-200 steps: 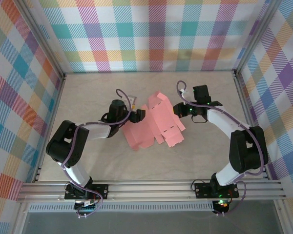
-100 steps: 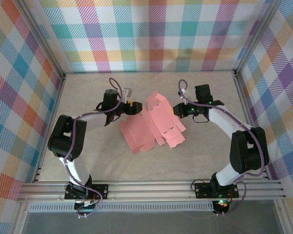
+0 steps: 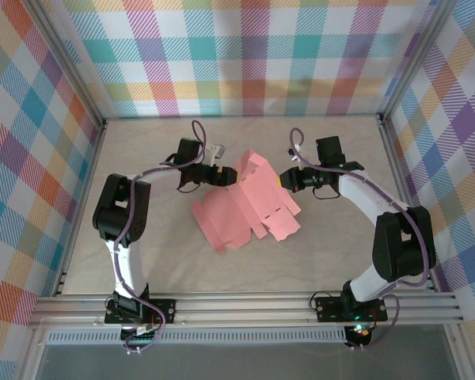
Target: Fold the paper box
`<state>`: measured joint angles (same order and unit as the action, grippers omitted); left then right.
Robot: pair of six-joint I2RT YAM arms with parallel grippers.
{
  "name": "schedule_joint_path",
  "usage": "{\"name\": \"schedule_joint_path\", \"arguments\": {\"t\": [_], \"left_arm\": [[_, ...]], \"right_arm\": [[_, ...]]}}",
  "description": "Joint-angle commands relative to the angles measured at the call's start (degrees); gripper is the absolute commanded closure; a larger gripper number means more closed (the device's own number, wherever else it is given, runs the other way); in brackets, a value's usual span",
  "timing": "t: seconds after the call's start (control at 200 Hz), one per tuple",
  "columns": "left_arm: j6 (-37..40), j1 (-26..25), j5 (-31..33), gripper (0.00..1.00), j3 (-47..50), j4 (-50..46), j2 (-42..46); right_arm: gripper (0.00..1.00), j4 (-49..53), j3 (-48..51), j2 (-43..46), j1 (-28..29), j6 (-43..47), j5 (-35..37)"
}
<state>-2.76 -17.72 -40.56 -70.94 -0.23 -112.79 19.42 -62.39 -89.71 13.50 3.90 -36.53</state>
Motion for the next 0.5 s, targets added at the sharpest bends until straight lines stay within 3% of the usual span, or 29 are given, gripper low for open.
{"name": "schedule_joint_path", "arguments": {"t": [0.0, 0.155, 0.25, 0.495], "left_arm": [[2.0, 0.7, -4.1, 0.28, -1.0, -3.2, 0.0], [2.2, 0.6, -4.5, 0.45, -0.3, -2.7, 1.7], [3.0, 0.3, -4.1, 0.51, 0.4, -2.9, 2.7], [5.7, -0.8, -1.7, 0.54, 7.1, 3.6, 7.6]], "right_arm": [[1.0, 0.8, -2.1, 0.9, -0.2, 1.3, -2.4], [1.0, 1.1, -2.2, 0.5, -0.2, 1.3, -2.2], [1.0, 1.0, -2.3, 0.3, -0.2, 1.3, -1.8], [1.0, 1.4, -3.0, -1.4, -0.2, 0.9, -1.0]]}}
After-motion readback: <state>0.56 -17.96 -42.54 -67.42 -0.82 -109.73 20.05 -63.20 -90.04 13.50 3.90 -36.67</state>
